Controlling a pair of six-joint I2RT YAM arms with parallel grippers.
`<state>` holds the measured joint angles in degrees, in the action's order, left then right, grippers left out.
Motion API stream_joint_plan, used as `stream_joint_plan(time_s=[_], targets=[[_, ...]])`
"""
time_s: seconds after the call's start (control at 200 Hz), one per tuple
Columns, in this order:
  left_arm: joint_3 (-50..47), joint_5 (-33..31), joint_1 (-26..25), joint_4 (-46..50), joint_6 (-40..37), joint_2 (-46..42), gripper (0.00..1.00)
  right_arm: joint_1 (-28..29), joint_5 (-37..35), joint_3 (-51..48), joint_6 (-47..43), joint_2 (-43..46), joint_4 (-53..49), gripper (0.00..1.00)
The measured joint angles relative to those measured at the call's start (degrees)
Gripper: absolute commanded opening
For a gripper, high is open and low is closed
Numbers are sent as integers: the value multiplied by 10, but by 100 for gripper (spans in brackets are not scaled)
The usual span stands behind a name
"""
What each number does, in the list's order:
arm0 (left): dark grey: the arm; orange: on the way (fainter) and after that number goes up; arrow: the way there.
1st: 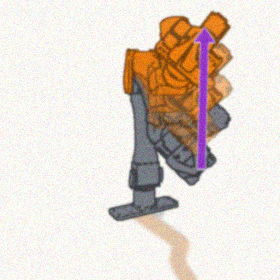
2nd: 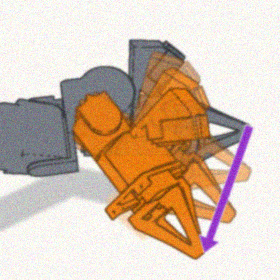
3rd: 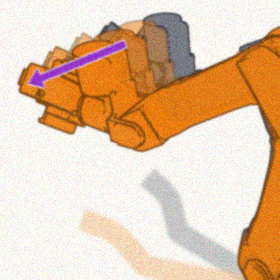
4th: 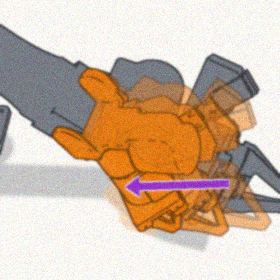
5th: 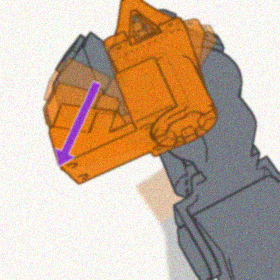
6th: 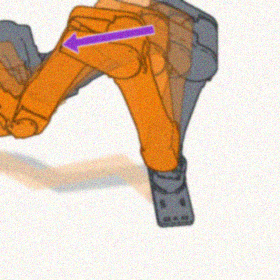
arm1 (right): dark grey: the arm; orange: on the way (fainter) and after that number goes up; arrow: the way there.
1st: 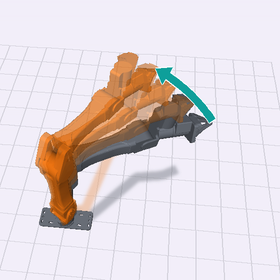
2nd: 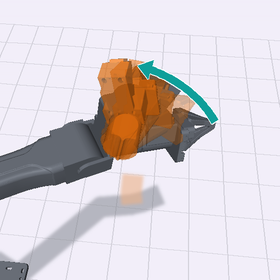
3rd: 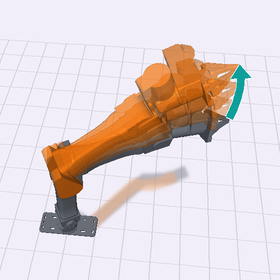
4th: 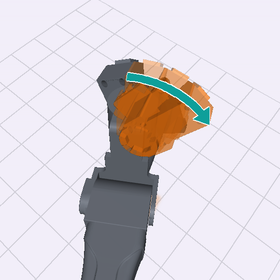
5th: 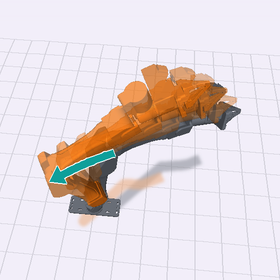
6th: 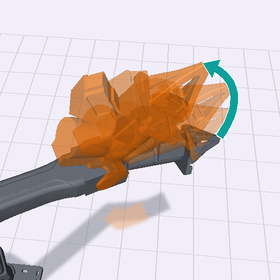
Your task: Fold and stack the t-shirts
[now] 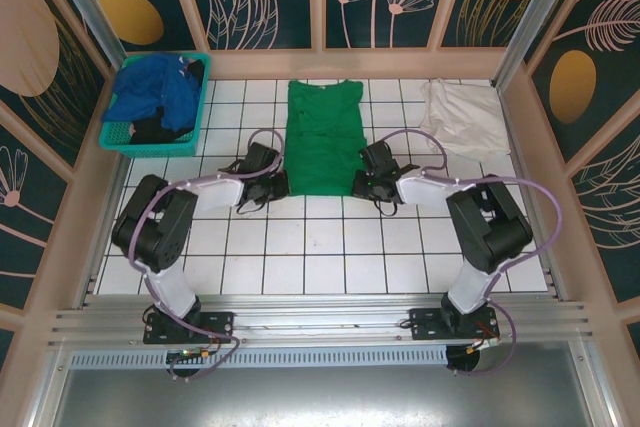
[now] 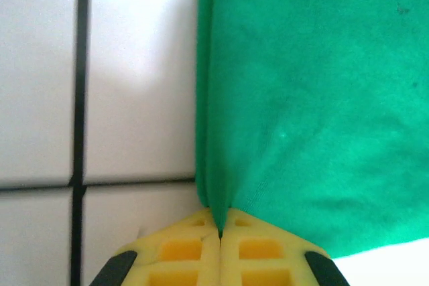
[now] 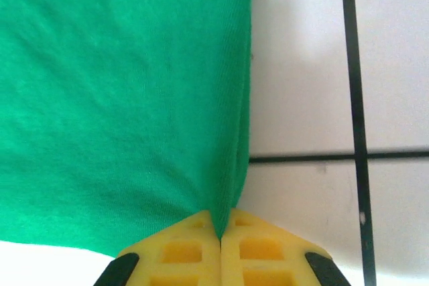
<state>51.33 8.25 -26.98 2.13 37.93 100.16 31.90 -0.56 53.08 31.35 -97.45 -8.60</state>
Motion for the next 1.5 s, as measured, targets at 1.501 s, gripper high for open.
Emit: stream_joint_plan(time_s=[1.501], targets=[[666, -18, 111, 285, -10, 342, 36, -130, 113, 678, -95, -368, -259, 33]])
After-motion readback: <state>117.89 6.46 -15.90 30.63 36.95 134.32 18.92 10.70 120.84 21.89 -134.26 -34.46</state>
